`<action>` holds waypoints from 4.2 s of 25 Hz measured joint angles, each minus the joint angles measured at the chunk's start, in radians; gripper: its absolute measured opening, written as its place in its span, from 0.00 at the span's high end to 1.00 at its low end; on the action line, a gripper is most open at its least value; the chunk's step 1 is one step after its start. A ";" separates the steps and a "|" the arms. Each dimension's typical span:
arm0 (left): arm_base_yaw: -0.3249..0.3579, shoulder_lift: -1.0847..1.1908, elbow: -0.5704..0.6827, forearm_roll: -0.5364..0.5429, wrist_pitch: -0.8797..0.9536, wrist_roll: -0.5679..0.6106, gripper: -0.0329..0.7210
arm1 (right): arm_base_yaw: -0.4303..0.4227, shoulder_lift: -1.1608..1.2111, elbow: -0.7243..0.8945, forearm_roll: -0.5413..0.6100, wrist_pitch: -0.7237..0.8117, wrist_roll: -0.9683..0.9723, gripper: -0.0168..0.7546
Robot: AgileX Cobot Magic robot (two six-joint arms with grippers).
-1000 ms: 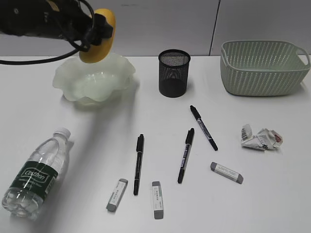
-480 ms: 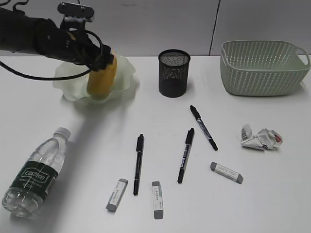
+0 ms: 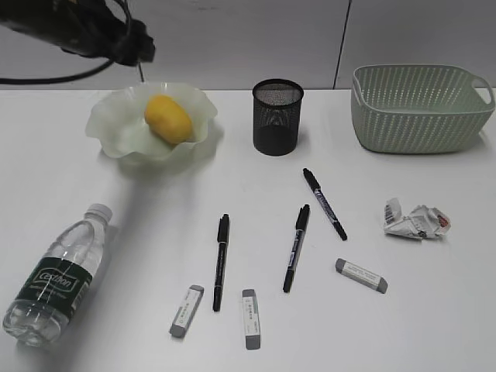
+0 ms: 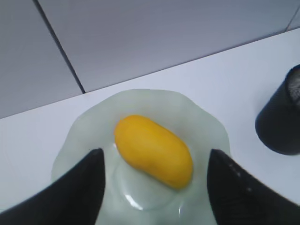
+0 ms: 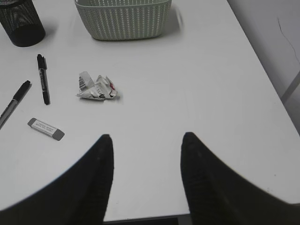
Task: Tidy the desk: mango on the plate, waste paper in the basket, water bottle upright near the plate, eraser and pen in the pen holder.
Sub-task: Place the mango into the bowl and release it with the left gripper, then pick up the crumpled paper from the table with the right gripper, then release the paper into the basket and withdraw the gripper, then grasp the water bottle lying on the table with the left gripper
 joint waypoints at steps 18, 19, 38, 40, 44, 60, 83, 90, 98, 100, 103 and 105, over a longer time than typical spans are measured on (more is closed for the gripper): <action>0.029 -1.468 0.715 0.069 0.648 -0.057 0.44 | 0.000 0.000 -0.002 0.007 -0.006 -0.003 0.48; 0.031 -1.520 0.733 0.075 0.669 -0.059 0.44 | 0.000 0.007 -0.003 0.007 -0.007 -0.005 0.48; 0.050 -1.753 0.821 0.116 0.762 -0.094 0.46 | 0.000 1.334 -0.220 0.146 -0.507 -0.321 0.39; 0.051 -1.773 0.821 0.116 0.762 -0.094 0.46 | 0.000 1.501 -0.294 0.149 -0.525 -0.333 0.36; 0.051 -1.802 0.821 0.116 0.765 -0.094 0.46 | -0.001 1.715 -0.416 0.184 -0.529 -0.402 0.34; 0.079 -1.802 0.821 0.116 0.765 -0.095 0.46 | -0.001 1.684 -0.575 0.269 -0.565 -0.522 0.96; 0.212 -1.802 0.821 0.117 0.765 -0.095 0.46 | 0.001 1.872 -1.042 0.150 -0.334 -0.303 0.27; 0.212 -1.802 0.821 0.117 0.765 -0.095 0.46 | 0.005 1.352 -0.618 0.145 -0.286 -0.267 0.33; 0.212 -1.802 0.821 0.115 0.765 -0.095 0.46 | 0.006 0.740 -0.179 0.094 -0.117 -0.223 0.35; 0.212 -1.802 0.821 0.114 0.765 -0.095 0.48 | 0.006 0.609 -0.127 0.043 -0.064 -0.202 0.36; 0.212 -1.802 0.821 0.111 0.765 -0.095 0.52 | 0.006 0.404 -0.081 0.000 -0.032 -0.191 0.38; 0.212 -1.802 0.821 0.111 0.766 -0.095 0.55 | 0.006 0.281 -0.068 0.009 -0.027 -0.190 0.39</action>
